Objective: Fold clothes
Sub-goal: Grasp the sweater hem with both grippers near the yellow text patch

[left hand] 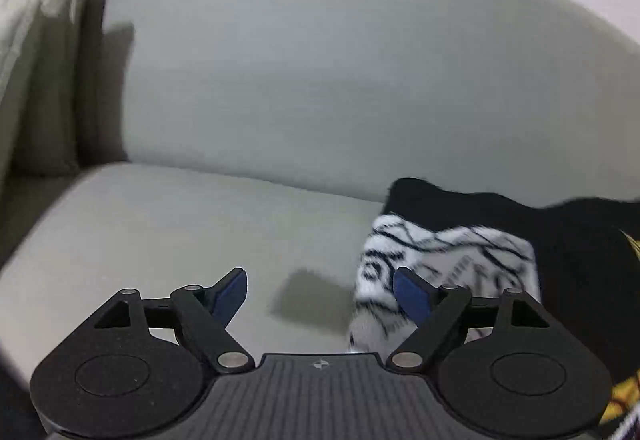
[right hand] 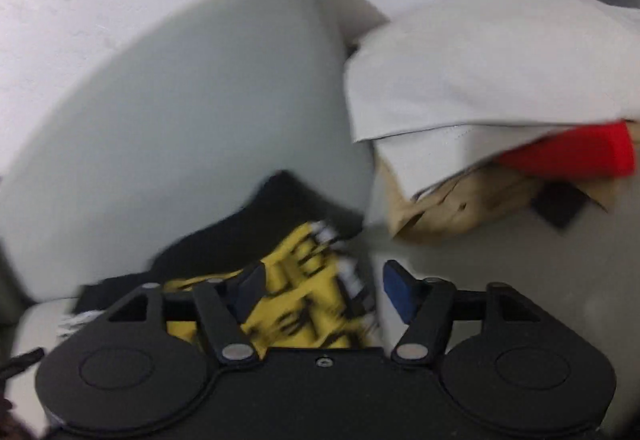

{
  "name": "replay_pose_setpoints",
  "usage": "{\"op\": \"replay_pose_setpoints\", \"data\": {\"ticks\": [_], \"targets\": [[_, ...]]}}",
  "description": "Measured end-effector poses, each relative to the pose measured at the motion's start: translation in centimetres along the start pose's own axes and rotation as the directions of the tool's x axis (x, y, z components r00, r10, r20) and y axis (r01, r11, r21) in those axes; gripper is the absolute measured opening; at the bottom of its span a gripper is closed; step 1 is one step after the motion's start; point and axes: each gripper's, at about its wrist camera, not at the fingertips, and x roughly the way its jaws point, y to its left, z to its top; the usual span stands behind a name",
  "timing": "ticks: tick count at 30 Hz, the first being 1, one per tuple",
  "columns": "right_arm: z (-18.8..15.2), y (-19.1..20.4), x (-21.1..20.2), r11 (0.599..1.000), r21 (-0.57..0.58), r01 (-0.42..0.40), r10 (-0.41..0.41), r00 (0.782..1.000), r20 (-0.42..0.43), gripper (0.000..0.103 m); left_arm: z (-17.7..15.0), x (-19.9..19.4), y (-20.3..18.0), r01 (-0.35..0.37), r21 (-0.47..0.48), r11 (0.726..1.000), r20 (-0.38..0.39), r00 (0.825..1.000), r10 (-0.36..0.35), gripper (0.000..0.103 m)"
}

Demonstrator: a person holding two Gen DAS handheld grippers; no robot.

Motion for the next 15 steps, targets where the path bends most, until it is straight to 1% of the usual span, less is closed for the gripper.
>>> {"op": "replay_pose_setpoints", "data": {"ticks": [3,5,7,8,9,10,11,12,13,14,15], "targets": [[0.5,-1.0,2.7,0.999,0.046,-0.019,0.02,1.0,-0.017,0.068,1.0,2.6,1.0,0.074,-0.071,0.995,-0.029,0.997,-0.076,0.08],[0.7,-1.4,3.9,0.997,0.065,-0.044,0.045,0.999,-0.017,0.068,1.4,4.1,1.2,0.126,-0.098,0.987,-0.055,0.99,-0.132,0.079],[0.7,-1.4,4.9,0.996,0.07,-0.056,0.057,0.998,-0.012,0.069,1.8,5.0,0.6,0.165,-0.084,0.983,-0.053,0.984,-0.17,0.077],[0.7,-1.1,5.3,0.997,0.062,-0.043,0.043,0.999,-0.006,0.068,2.0,5.2,0.1,0.187,-0.076,0.979,-0.05,0.98,-0.191,0.075],[0.6,-0.6,5.6,0.998,0.045,-0.034,0.034,0.999,-0.004,0.055,2.2,5.4,-0.3,0.208,-0.073,0.975,-0.048,0.976,-0.212,0.065],[0.4,0.0,5.9,0.999,0.02,-0.037,0.037,0.999,-0.01,0.042,2.2,5.6,-0.8,0.226,-0.074,0.971,-0.046,0.972,-0.23,0.06],[0.1,0.7,6.2,0.999,-0.004,-0.041,0.041,0.999,-0.017,0.042,2.2,5.6,-1.4,0.23,-0.057,0.972,-0.04,0.972,-0.232,0.056],[-0.1,1.3,6.6,0.999,-0.029,-0.045,0.044,0.999,-0.023,0.034,2.1,5.5,-2.0,0.225,-0.026,0.974,-0.033,0.974,-0.225,0.032],[-0.4,2.0,6.8,0.997,-0.062,-0.038,0.037,0.999,-0.026,0.022,1.8,4.8,-2.6,0.197,0.008,0.98,-0.004,0.98,-0.197,0.014],[-0.7,2.8,6.5,0.993,-0.12,0.001,-0.002,1.0,-0.01,0.02,1.4,3.8,-3.1,0.154,0.043,0.987,0.042,0.987,-0.156,0.011],[-1.1,3.4,5.7,0.987,-0.157,0.038,-0.033,0.999,0.034,0.017,1.1,2.8,-3.6,0.108,0.076,0.991,0.088,0.989,-0.115,0.01]]}}
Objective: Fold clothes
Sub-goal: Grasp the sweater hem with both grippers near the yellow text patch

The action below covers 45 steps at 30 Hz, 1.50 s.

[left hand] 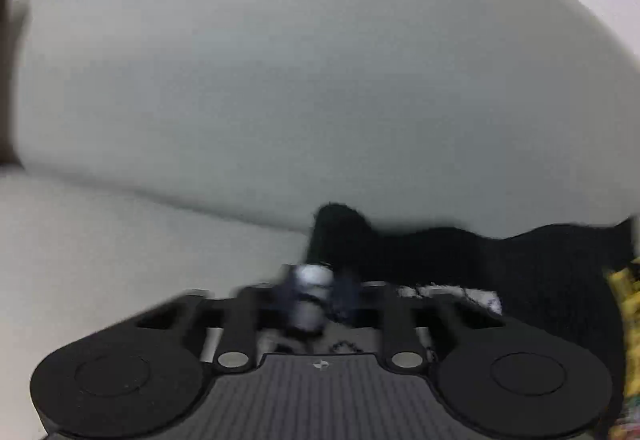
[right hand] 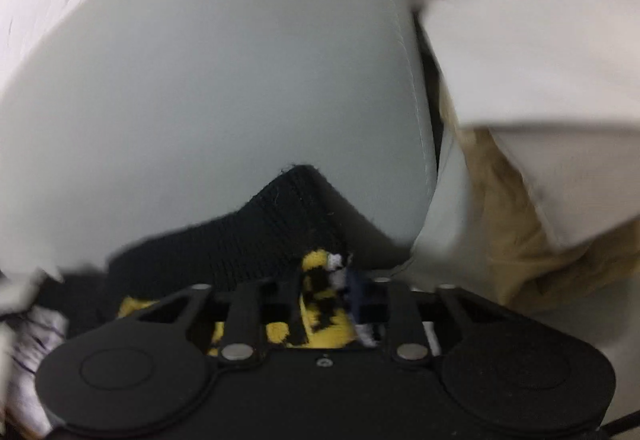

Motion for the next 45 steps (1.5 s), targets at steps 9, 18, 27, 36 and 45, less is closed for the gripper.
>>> {"op": "replay_pose_setpoints", "data": {"ticks": [9,18,27,36,45], "targets": [[-2.2,0.7,0.0,0.983,-0.002,0.186,-0.186,0.982,0.013,0.025,-1.2,-0.6,-2.9,-0.25,0.109,0.962,0.013,0.968,0.25,0.023],[-2.5,-1.8,-20.3,0.997,0.07,-0.035,0.022,0.983,0.183,0.045,-2.3,-16.4,-4.0,-0.121,0.138,0.983,0.14,0.985,0.101,0.024],[-1.5,-0.8,-25.9,0.958,0.11,-0.265,0.258,0.963,0.074,0.051,-2.4,-19.4,-7.2,-0.027,0.181,0.983,-0.006,1.0,0.028,0.066],[-4.1,5.1,-8.4,0.953,0.028,-0.303,0.304,0.946,-0.112,0.003,-5.4,-5.8,-7.9,0.005,0.101,0.995,-0.087,0.996,0.004,0.013],[-5.3,1.7,-3.2,0.951,0.217,-0.222,0.253,0.959,-0.126,0.0,-6.0,-3.1,-6.7,-0.148,0.133,0.98,-0.154,0.974,0.168,0.01]]}}
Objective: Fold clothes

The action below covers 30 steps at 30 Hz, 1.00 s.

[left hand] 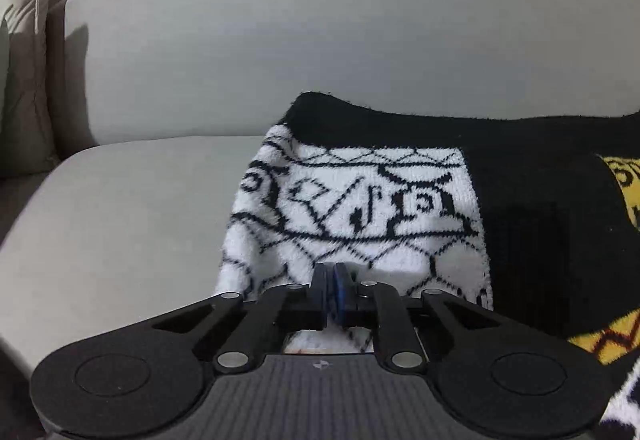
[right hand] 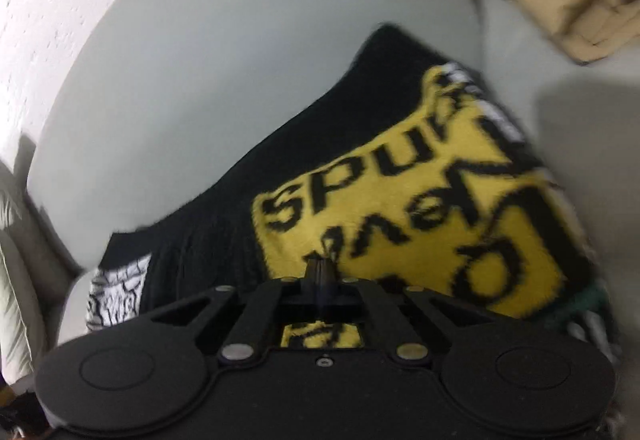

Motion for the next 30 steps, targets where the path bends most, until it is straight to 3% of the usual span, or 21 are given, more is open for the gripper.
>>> {"op": "replay_pose_setpoints", "data": {"ticks": [1,3,6,7,10,13,15,16,17,20,21,25,29,30], "targets": [[-0.1,-0.4,-0.6,1.0,0.017,0.002,-0.002,1.0,0.009,0.0,-0.2,-0.8,0.1,0.003,0.01,1.0,-0.013,1.0,-0.003,0.01],[-0.8,-0.5,-2.6,1.0,0.022,-0.01,0.01,1.0,0.004,0.004,-1.2,-3.2,0.8,0.074,0.007,0.997,-0.012,0.997,-0.074,0.012],[-2.4,-0.8,-5.7,0.999,0.014,-0.046,0.047,0.999,-0.008,0.006,-3.7,-5.3,1.2,0.199,-0.024,0.98,-0.03,0.979,-0.2,0.013],[-3.2,-0.9,-5.8,1.0,-0.008,-0.009,0.009,1.0,-0.021,0.006,-4.6,-5.2,0.8,0.216,-0.031,0.976,-0.068,0.974,-0.217,0.014],[-5.7,-1.1,-6.2,0.992,-0.077,0.101,-0.106,0.993,-0.056,0.0,-6.7,-5.4,-1.0,0.138,0.011,0.99,-0.119,0.984,-0.136,0.014],[-7.2,-0.4,-8.0,0.97,-0.113,0.216,-0.227,0.969,-0.101,0.0,-7.6,-7.9,-2.2,0.073,0.067,0.995,-0.153,0.986,-0.062,0.014],[-8.1,0.1,-10.3,0.959,-0.139,0.248,-0.267,0.953,-0.144,0.0,-8.4,-10.3,-2.0,0.055,0.07,0.996,-0.176,0.984,-0.042,0.014],[-8.5,0.4,-11.7,0.958,-0.139,0.249,-0.27,0.949,-0.164,0.006,-8.7,-11.7,-1.9,0.056,0.068,0.996,-0.173,0.984,-0.044,0.015],[-9.0,0.7,-13.3,0.959,-0.139,0.246,-0.269,0.947,-0.178,0.008,-9.0,-13.3,-1.8,0.065,0.064,0.996,-0.162,0.985,-0.054,0.015],[-9.9,2.0,-19.3,0.971,-0.149,0.187,-0.206,0.97,-0.128,0.009,-10.0,-18.1,-1.3,0.089,0.06,0.994,-0.118,0.99,-0.082,0.023],[-10.0,2.5,-21.2,0.975,-0.146,0.165,-0.181,0.978,-0.107,0.01,-10.2,-19.8,-1.2,0.09,0.068,0.994,-0.093,0.992,-0.083,0.031],[-10.8,4.9,-28.8,0.989,-0.133,0.068,-0.074,0.996,-0.043,0.028,-10.8,-24.9,-0.8,0.092,0.083,0.992,-0.033,0.995,-0.09,0.036],[-10.9,6.1,-33.1,0.991,-0.133,0.021,-0.017,0.999,0.029,0.037,-11.5,-28.5,-0.5,0.106,0.09,0.99,0.012,0.994,-0.108,0.045],[-11.0,6.1,-33.7,0.991,-0.132,0.019,-0.014,0.999,0.042,0.047,-11.8,-28.6,-0.7,0.103,0.097,0.99,0.013,0.994,-0.105,0.048]]}}
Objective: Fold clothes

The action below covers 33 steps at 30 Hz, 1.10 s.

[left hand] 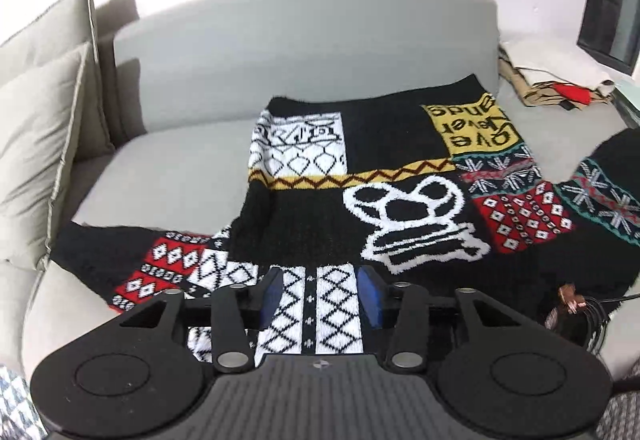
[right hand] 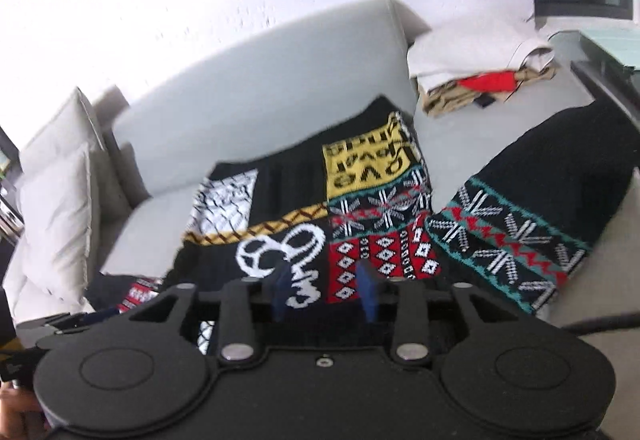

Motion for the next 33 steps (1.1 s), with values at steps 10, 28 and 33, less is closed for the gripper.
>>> {"op": "replay_pose_setpoints", "data": {"ticks": [10,28,33], "targets": [[-3.3,-5.6,10.9,0.985,0.022,0.172,-0.17,0.983,-0.069,0.014,-3.7,8.6,-3.5,0.035,-0.053,0.998,-0.155,0.987,-0.043,0.037],[-7.5,-6.0,8.8,0.964,-0.024,0.264,-0.265,0.958,-0.109,0.01,-5.1,6.0,-6.2,0.011,0.058,0.998,-0.107,0.994,-0.005,0.051],[-10.2,-4.1,8.3,0.987,0.012,0.163,-0.159,0.975,-0.156,0.012,-5.6,5.3,-7.8,-0.021,0.084,0.996,-0.064,0.998,0.027,0.052]]}}
